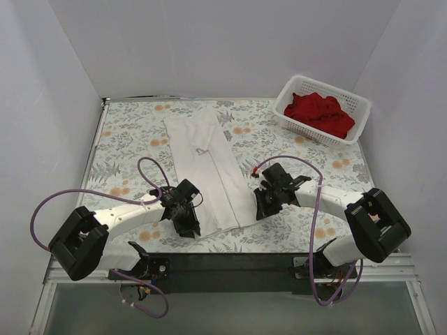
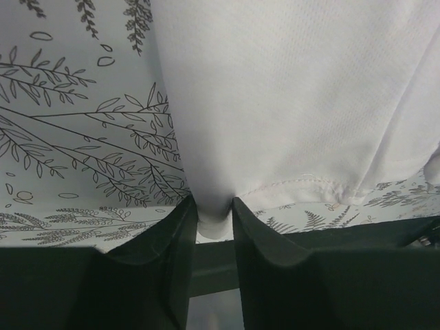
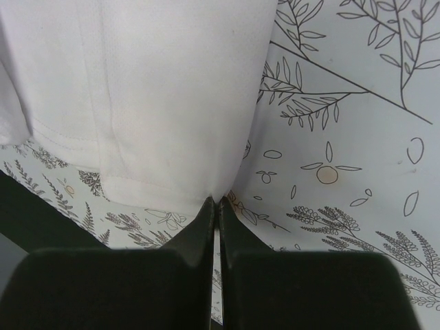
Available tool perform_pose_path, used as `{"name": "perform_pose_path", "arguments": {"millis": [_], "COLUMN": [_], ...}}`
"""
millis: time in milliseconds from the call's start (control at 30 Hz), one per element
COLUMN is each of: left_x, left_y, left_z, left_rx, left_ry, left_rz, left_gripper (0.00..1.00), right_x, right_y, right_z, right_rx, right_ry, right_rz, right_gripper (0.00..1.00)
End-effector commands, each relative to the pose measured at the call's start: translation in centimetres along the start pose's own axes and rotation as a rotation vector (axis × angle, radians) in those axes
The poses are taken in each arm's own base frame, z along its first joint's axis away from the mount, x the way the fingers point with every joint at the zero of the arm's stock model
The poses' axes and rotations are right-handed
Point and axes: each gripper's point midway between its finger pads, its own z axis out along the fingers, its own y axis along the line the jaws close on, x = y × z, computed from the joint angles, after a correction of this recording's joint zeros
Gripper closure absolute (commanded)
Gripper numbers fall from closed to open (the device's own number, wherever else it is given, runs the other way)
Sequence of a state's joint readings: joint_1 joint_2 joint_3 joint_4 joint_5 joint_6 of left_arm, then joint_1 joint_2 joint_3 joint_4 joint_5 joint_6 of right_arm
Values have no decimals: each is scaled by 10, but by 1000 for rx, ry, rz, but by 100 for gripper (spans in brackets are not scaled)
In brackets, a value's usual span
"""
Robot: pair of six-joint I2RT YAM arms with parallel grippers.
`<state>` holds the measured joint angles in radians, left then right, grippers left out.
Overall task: Fold and stack the t-shirts
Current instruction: Fold the tshirt
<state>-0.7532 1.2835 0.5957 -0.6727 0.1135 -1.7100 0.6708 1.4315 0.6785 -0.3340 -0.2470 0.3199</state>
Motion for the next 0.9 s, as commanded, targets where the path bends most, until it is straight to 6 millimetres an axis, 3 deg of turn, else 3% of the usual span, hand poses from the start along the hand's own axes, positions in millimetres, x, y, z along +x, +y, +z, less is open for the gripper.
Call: {"name": "perform_pose_path", "arguments": {"millis": [0, 33, 167, 400, 500, 600, 633, 700, 733, 767, 833, 867], "left_x": [16, 17, 29, 71, 72, 59, 50, 30, 21, 8, -10, -26], "left_y": [27, 28, 36, 51, 46, 31, 21, 22, 12, 4, -10, -15], "left_z": [12, 12, 9, -2, -14, -22, -25, -19, -19, -17, -16, -17], "left_rx": [-97, -100, -110, -144, -111, -72, -64, -126, -117, -101, -78, -54], "left_ry": [55, 63, 86, 186, 177, 119, 80, 25, 5, -26, -54, -83], "left_rz": [17, 21, 42, 90, 99, 124, 133, 141, 146, 146, 135, 122], "left_gripper": [76, 85, 100, 100, 100, 100, 100, 100, 100, 100, 100, 100], "right_x": [15, 16, 35, 103, 110, 86, 64, 41, 28, 2, -18, -44], "right_y": [-1, 3, 9, 25, 30, 24, 18, 12, 9, 14, 10, 17], "right_z": [3, 2, -3, -28, -38, -41, -44, -43, -43, -48, -46, -54], "right_rx": [5, -10, -26, -17, -22, 51, 117, 162, 184, 182, 229, 221], "right_ry": [47, 51, 95, 239, 245, 164, 96, 59, 33, -14, -28, -81], "right_rz": [7, 5, 6, 14, -2, -30, -39, -48, -55, -81, -101, -127], "right_gripper": [99, 99, 99, 99, 99, 99, 99, 99, 99, 99, 99, 99]}}
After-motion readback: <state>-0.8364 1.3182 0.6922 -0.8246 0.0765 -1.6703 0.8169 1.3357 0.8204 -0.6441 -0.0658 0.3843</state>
